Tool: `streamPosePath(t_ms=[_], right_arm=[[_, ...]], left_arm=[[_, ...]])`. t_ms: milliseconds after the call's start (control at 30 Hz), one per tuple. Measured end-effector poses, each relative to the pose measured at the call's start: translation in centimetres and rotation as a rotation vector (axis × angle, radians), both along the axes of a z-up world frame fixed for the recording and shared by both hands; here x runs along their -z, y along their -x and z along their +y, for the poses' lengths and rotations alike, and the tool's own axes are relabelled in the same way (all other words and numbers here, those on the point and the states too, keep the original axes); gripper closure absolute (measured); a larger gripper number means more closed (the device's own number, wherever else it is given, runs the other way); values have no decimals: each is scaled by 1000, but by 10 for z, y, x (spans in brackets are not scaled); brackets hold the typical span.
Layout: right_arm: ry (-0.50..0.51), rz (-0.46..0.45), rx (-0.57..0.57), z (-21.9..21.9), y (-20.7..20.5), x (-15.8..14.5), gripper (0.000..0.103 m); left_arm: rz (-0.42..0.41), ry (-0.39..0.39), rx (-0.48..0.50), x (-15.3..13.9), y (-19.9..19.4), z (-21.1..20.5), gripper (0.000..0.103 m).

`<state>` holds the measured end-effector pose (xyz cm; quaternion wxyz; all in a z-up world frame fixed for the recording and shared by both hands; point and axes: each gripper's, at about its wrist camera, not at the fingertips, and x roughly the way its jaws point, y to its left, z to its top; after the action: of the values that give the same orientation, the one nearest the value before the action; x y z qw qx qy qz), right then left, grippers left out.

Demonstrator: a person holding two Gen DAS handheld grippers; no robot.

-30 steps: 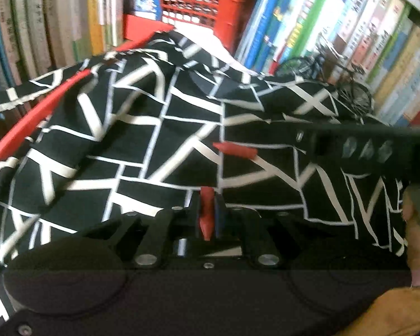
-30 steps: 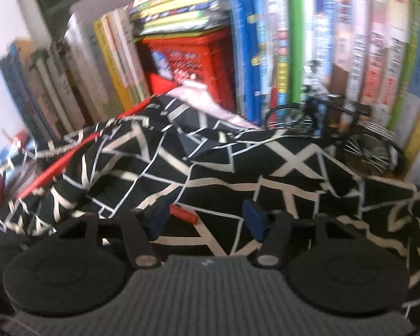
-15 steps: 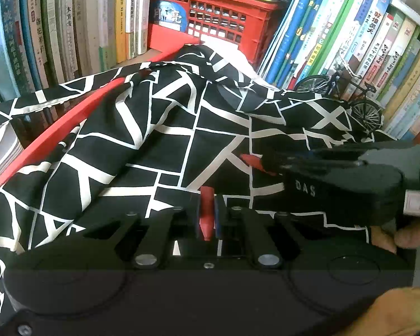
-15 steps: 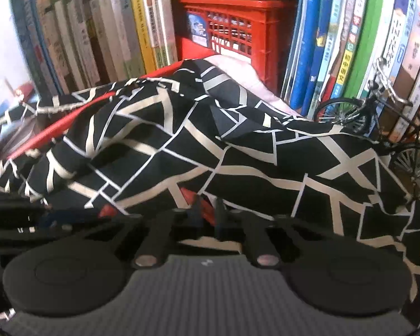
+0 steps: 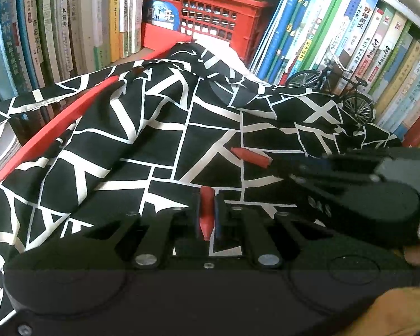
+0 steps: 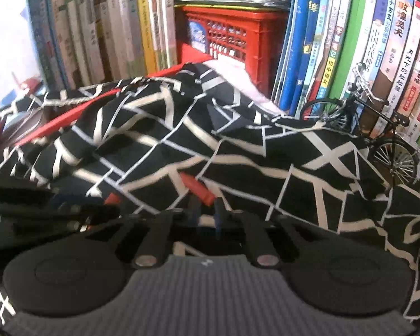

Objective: Collect trash
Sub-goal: 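Grasp a red piece with the left tool while the right tool grasps another red piece, then carry both red pieces to the black trash bag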

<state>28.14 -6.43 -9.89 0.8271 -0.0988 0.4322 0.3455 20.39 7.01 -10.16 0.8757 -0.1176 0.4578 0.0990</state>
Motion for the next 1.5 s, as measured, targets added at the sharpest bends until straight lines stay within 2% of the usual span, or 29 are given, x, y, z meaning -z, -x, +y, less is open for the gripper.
streamPosePath(t_ms=[100,233,267,300,333,367,567,1000,1233,1500], right_arm=[[-13,-8,-10,12,-9,5,58],[34,-18,-64,30,-11,17,58],[42,-12,-71,32,-10,19,61],[45,-10,-72,32,-9,21,79],[50,-15,-69,31,-8,22,87],[48,-19,-67,29,-6,21,89],[27,-12,-26,8,5,14,89],[-12,44,109,-35,49,-11,89],[-51,64,182,-51,76,-35,89],[-66,26,243,-61,122,-66,89]], left_arm=[[7,-3,-8,1,1,3,94],[12,-6,-27,1,3,10,94],[12,-6,-34,1,4,11,94],[11,-6,-39,0,4,13,94],[10,-5,-45,0,5,14,94],[8,-4,-49,0,5,15,94],[10,7,-50,-1,7,14,94],[35,11,24,-13,22,-14,94],[46,2,60,-32,46,-24,94],[27,-7,91,-58,90,-28,94]])
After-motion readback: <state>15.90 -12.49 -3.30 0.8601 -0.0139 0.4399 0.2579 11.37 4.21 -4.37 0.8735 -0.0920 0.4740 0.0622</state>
